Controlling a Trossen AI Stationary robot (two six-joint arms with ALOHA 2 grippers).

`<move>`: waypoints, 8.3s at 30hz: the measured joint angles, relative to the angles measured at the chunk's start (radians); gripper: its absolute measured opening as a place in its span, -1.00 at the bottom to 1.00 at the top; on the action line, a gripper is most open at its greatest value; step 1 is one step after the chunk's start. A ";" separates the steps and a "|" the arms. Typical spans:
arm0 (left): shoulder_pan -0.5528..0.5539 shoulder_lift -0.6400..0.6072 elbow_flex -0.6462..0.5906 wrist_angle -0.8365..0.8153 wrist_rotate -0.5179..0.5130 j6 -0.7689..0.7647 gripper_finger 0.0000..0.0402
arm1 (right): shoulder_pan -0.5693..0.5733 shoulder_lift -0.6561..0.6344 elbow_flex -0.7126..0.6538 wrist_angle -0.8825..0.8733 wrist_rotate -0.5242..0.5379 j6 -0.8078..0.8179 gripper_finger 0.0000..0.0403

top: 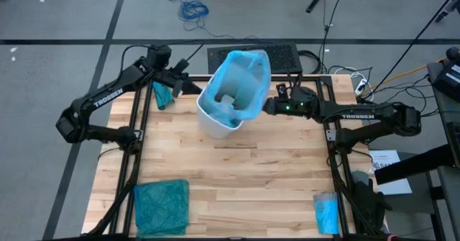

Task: Place trash/remove bag and relplace
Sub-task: Remove the blue trash bag from the white trash bin

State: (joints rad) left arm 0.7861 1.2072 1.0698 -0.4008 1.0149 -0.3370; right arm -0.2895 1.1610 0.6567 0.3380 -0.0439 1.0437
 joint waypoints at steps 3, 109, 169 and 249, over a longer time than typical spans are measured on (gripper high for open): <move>-0.010 -0.003 0.000 -0.053 -0.028 0.033 -1.00 | -0.030 0.000 0.000 0.069 -0.031 -0.001 -1.00; -0.017 -0.291 0.000 0.751 -0.365 -0.932 -1.00 | -0.186 -0.074 0.826 -0.668 -0.275 -0.357 -1.00; -0.114 -0.251 0.000 0.574 -0.376 -0.877 -1.00 | -0.344 -0.068 0.378 -0.361 -0.504 -0.109 -0.22; -0.272 -0.187 0.000 0.520 -0.341 -0.880 -1.00 | -0.324 -0.018 0.378 -0.237 -0.481 -0.101 -1.00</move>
State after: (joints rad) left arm 0.5144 1.0206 1.0702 0.1188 0.6739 -1.2167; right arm -0.6132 1.1427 1.0344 0.1005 -0.5253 0.9424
